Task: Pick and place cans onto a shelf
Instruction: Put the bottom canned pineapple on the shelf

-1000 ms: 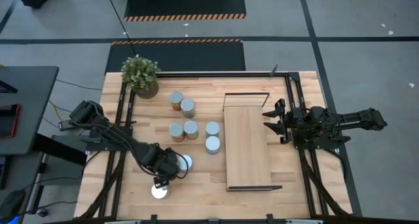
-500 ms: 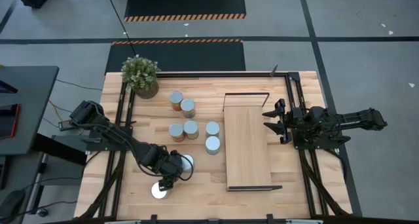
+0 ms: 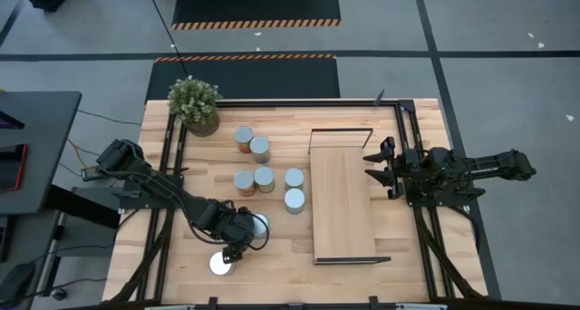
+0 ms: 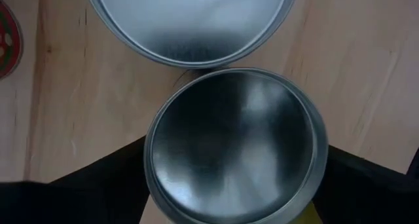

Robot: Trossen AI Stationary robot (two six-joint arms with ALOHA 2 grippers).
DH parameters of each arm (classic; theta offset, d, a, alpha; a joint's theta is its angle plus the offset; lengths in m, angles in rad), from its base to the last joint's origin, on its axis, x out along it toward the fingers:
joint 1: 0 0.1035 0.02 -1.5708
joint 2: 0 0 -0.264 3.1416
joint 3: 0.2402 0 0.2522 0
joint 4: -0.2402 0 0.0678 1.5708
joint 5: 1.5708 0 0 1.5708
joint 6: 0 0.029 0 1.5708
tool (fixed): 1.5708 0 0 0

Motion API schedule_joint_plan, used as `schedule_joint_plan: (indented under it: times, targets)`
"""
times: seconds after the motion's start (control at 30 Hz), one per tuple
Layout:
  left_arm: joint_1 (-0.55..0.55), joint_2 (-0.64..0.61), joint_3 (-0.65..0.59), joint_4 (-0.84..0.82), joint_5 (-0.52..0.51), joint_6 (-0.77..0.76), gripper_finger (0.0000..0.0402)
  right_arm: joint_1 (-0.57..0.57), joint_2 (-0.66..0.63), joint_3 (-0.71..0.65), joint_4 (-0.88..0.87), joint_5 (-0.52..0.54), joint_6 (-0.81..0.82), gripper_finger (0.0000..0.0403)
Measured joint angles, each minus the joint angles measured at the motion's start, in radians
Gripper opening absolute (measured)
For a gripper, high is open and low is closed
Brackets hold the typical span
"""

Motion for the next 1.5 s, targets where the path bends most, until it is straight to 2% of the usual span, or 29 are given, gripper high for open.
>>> schedule_joint_plan:
  times: [0.2,0.3,0.43,0.6,0.73,0.83,0.93,1.03,1.17,1.33,1.5]
  targets:
    - [0.015,-0.004,0.006,-0.032,0.023,-0.002,0.0314,0.000,0.000,0.000,0.000,0.000,0.005,0.0193]
    - [0.030,-0.007,0.037,-0.110,0.031,-0.002,0.0313,0.000,0.000,0.000,0.000,0.000,0.006,0.0193]
    - [0.054,-0.010,0.145,-0.286,0.025,0.026,0.0317,0.000,0.000,0.000,0.000,0.000,0.006,0.0193]
    - [0.105,-0.010,0.313,-0.464,-0.047,0.040,0.0317,0.000,0.009,0.000,-0.002,0.001,0.006,0.0193]
    - [0.159,-0.011,0.423,-0.544,-0.161,0.071,0.0319,0.000,0.035,0.000,0.000,0.003,0.006,0.0193]
    - [0.206,-0.010,0.473,-0.505,-0.233,0.136,0.0319,0.000,0.054,0.000,0.008,0.011,0.006,0.0193]
    - [0.264,0.000,0.489,-0.396,-0.249,0.236,0.0320,0.000,0.065,0.000,0.024,0.030,0.007,0.0193]
    - [0.330,0.020,0.490,-0.244,-0.228,0.354,0.0320,0.000,0.068,0.040,-0.027,0.032,0.007,0.0193]
    - [0.426,0.070,0.509,-0.093,-0.149,0.500,0.0320,0.000,0.076,0.144,-0.230,0.048,0.002,0.0193]
    - [0.519,0.207,0.652,-0.080,-0.097,0.678,0.0320,0.000,0.114,0.242,-0.438,0.159,-0.011,0.0193]
    - [0.581,0.375,0.843,-0.115,-0.028,0.864,0.0321,0.000,0.158,0.280,-0.541,0.156,-0.018,0.0195]
